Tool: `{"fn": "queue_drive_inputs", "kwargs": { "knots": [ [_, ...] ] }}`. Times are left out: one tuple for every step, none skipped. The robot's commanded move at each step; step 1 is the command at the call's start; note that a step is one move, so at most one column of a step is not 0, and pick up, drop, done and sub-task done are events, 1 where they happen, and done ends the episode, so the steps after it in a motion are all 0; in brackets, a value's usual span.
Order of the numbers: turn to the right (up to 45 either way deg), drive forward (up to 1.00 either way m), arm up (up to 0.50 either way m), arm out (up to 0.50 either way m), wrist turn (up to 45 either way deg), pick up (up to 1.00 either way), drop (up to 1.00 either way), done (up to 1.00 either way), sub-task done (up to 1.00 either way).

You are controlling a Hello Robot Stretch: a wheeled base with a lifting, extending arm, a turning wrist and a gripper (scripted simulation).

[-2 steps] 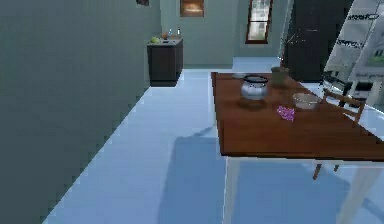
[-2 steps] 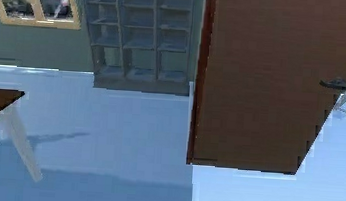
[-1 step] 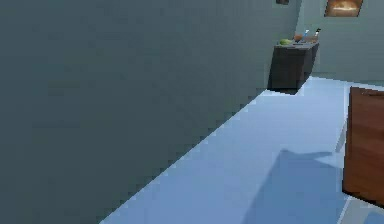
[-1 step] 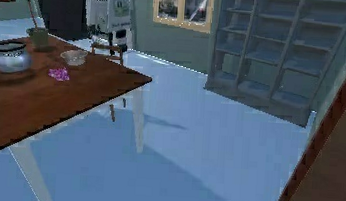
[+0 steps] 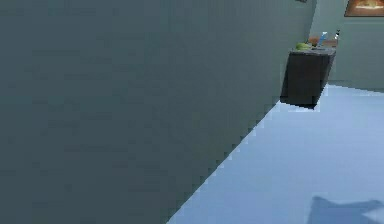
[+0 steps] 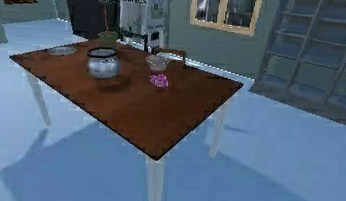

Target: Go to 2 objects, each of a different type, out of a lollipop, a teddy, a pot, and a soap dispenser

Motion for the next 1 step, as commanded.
{"fn": "queue_drive_inputs", "kwargs": {
  "knots": [
    [36.0,0.00,0.00,0.00,0.0,0.00,0.00,0.00,0.00]
  ]
}}
